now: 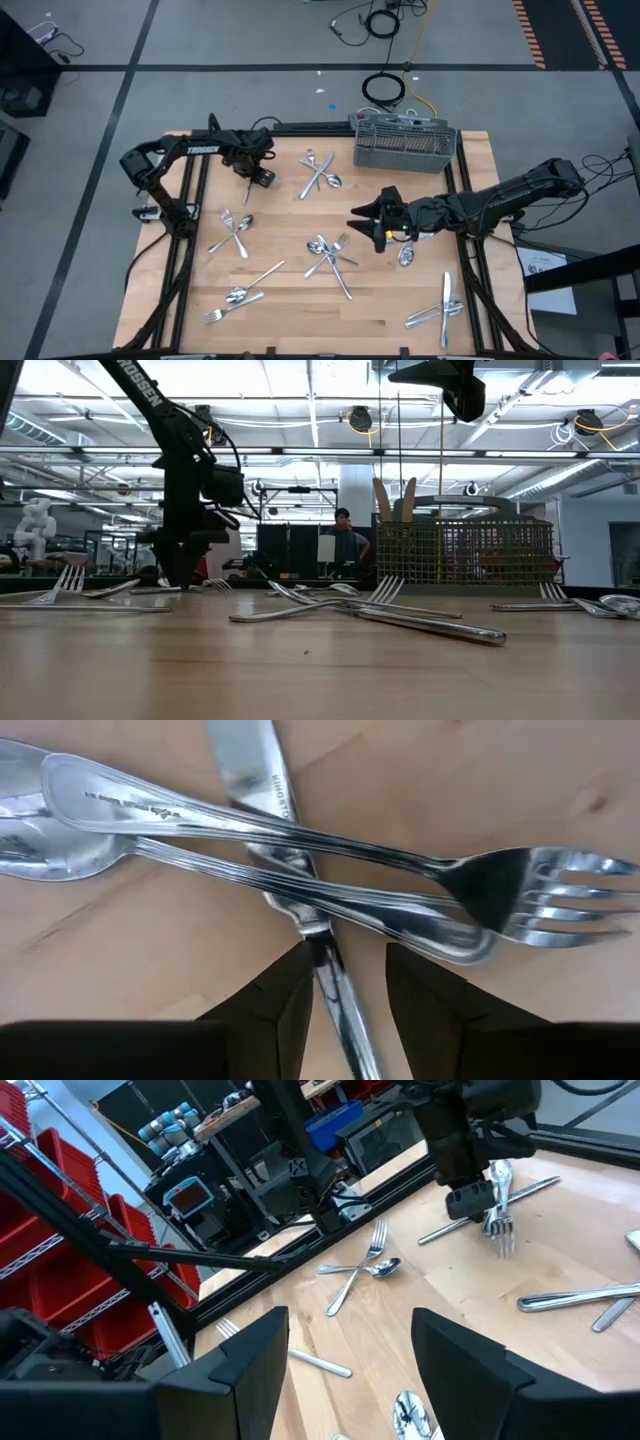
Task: Sort silverware
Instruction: Put the silver knife into the silverware basket
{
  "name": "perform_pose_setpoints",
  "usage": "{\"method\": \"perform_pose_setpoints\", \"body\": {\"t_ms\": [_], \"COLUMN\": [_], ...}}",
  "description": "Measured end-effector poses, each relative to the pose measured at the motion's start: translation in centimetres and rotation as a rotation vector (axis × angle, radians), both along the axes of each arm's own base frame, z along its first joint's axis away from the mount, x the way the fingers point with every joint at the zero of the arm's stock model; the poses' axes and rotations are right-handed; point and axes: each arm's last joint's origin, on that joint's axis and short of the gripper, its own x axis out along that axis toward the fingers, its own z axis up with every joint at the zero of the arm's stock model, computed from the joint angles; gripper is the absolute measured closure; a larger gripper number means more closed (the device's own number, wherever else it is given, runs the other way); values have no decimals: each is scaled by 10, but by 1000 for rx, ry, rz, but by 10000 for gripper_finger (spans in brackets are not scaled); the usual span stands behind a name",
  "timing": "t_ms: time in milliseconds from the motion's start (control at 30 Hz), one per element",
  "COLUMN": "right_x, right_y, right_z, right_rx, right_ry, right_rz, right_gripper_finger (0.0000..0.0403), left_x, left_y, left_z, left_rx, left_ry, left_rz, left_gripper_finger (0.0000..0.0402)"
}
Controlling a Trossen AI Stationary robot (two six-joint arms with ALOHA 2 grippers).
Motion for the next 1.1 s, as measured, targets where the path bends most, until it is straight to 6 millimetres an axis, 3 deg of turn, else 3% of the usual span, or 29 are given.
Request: {"method": "perform_pose_setpoints", "body": {"t_ms": [467, 800, 1100], "right_x": [-3, -4, -5], "right_y": [13, 13, 18], "right_z": [0, 0, 0], "right_rx": [10, 10, 9], "right_ry": [0, -1, 3], "right_rz": [48, 50, 68], "right_gripper_finger": [200, 200, 200], "left_x": [1, 1, 0], "left_y": [1, 1, 0], "left_z": [-6, -6, -5], "left_rx": [-6, -4, -12], "left_ry": [21, 19, 29], "left_rz": [15, 15, 15], "left_gripper_finger": [267, 346, 356]}}
